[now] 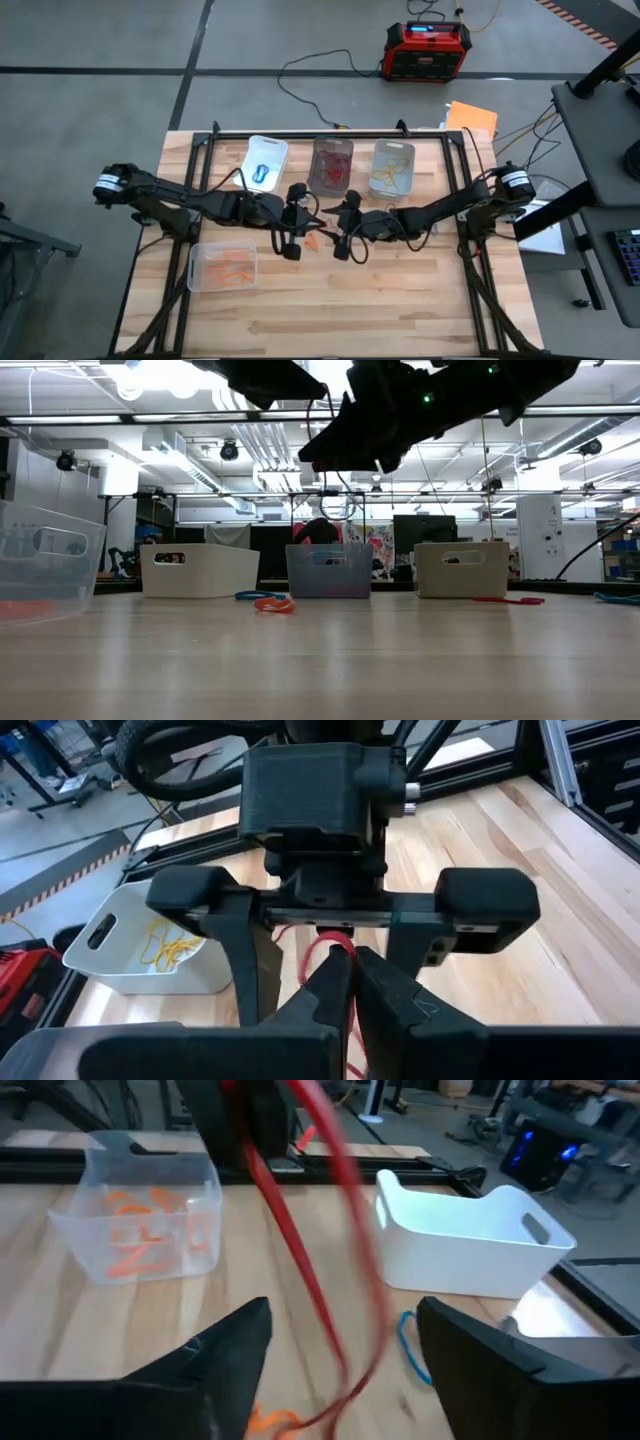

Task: Sort rubber bands into baskets
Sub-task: Put the red rubber band into the black bin

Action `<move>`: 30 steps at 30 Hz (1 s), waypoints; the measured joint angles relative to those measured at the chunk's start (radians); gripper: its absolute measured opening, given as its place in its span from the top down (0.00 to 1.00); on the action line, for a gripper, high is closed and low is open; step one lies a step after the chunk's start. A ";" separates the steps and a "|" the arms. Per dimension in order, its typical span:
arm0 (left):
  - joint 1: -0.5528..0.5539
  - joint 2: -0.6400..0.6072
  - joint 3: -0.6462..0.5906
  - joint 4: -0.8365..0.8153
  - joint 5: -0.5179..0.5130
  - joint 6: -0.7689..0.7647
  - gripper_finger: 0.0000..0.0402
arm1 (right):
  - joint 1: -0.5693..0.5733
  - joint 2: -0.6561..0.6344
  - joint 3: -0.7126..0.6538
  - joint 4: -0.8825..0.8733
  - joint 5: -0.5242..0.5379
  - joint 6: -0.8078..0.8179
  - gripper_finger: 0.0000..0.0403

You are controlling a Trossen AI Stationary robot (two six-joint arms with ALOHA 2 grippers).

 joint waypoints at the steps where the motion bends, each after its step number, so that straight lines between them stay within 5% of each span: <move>1: 0.000 0.000 0.000 -0.001 0.000 0.001 1.00 | 0.000 0.005 0.004 -0.002 0.013 -0.006 0.42; 11: 0.002 0.001 0.001 -0.008 -0.021 -0.006 0.99 | 0.001 -0.003 0.014 -0.015 0.013 -0.044 0.94; 30: 0.007 -0.054 0.002 -0.199 -0.103 0.027 0.48 | -0.002 -0.026 0.017 -0.060 -0.034 -0.006 0.98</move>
